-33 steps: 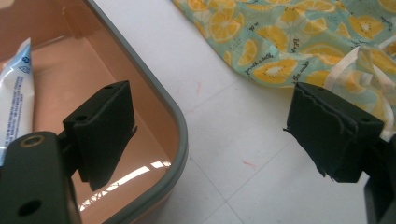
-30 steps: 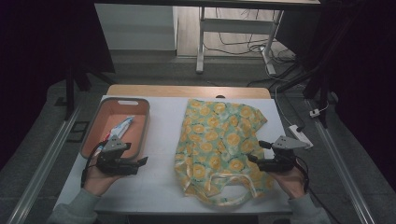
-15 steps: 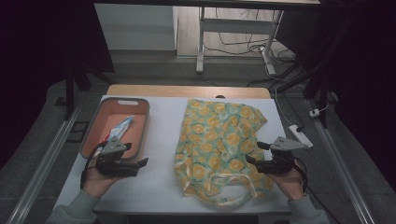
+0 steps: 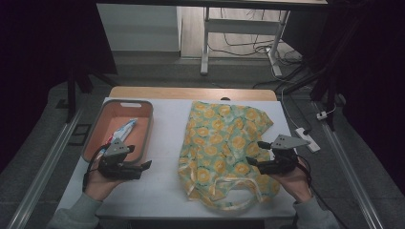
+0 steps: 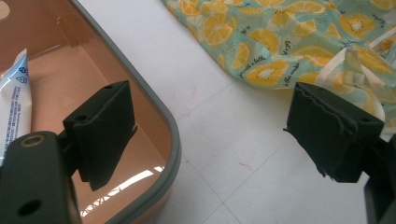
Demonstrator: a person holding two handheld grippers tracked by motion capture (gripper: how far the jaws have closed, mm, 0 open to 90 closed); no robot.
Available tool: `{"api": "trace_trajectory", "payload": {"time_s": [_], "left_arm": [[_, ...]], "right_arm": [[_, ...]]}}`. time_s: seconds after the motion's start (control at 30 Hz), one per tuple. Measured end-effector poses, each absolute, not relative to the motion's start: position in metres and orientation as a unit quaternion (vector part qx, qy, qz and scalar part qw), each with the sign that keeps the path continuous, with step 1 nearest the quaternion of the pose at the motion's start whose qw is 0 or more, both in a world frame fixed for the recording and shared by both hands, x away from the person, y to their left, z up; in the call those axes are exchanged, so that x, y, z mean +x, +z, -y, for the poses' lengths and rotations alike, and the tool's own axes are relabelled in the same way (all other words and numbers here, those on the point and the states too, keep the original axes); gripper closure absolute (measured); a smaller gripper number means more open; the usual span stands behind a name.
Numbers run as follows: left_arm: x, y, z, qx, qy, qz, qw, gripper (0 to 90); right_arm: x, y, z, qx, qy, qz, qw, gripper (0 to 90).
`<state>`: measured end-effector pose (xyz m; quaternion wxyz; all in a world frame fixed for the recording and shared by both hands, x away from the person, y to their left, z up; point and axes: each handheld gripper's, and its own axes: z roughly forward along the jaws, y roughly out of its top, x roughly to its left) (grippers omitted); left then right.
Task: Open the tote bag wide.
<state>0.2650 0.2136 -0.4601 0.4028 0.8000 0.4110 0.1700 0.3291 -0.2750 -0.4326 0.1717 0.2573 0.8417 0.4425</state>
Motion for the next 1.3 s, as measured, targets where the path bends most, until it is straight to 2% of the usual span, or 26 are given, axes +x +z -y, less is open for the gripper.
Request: {"api": "trace_trajectory", "payload": {"time_s": [0.13,0.43,0.8,1.3], "left_arm": [[0.265,-0.459,-0.214,0.799,0.172,-0.41,0.404,15.6],[0.265,-0.461,-0.21,0.806,0.172,-0.404,0.398,15.7],[0.263,-0.462,-0.209,0.808,0.171,-0.401,0.397,15.9],[0.264,-0.464,-0.207,0.811,0.167,-0.398,0.394,15.9]], "right_arm": [[0.332,-0.427,0.263,0.243,0.433,-0.852,0.166,25.2],[0.345,-0.425,0.224,0.2,0.37,-0.899,0.124,24.9],[0.331,-0.45,0.178,0.119,0.271,-0.953,0.071,23.6],[0.339,-0.49,0.172,0.11,0.181,-0.973,0.092,26.4]]}}
